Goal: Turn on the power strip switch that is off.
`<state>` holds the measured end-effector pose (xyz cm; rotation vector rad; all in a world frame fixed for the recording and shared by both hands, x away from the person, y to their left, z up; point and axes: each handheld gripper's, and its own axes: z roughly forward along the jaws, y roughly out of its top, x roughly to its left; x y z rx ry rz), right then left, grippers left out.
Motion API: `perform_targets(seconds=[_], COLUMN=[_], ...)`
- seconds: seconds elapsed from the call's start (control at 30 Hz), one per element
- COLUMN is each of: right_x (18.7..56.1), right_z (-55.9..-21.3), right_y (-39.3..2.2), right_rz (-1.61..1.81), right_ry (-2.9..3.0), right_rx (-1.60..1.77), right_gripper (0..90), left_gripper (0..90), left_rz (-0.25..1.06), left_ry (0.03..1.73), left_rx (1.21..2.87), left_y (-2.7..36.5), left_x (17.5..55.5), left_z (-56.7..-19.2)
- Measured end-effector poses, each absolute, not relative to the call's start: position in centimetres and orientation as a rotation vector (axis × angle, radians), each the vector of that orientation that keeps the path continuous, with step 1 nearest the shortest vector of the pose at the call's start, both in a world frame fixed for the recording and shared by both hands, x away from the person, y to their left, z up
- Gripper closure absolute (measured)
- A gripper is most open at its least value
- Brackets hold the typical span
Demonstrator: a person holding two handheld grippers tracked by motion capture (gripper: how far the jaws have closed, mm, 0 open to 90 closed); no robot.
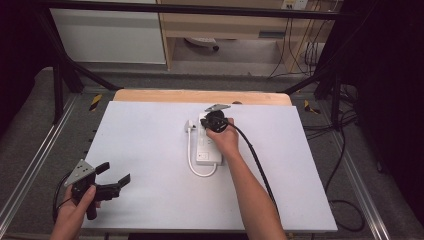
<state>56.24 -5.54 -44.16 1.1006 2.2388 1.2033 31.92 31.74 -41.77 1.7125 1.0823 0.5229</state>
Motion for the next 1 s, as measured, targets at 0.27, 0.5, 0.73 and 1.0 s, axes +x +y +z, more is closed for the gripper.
perform_targets(seconds=[0.27,0.5,0.73,1.0], right_x=[56.28,56.26,56.15,56.17], right_z=[-44.14,-44.05,-43.63,-43.34], right_y=[-5.55,-5.59,-5.58,-5.79], right_rz=[1.206,1.207,1.219,1.232], right_ry=[2.237,2.232,2.224,2.215], right_rx=[1.100,1.095,1.083,1.095], right_gripper=[90.0,90.0,90.0,87.2], left_gripper=[5.4,5.4,5.4,5.4], left_rz=[0.523,0.525,0.522,0.520], left_ry=[1.085,1.086,1.084,1.086], left_rx=[1.710,1.709,1.709,1.710], left_y=[31.78,31.87,31.83,31.81], left_x=[31.96,31.97,31.96,31.96], left_z=[-41.79,-41.77,-41.77,-41.80])
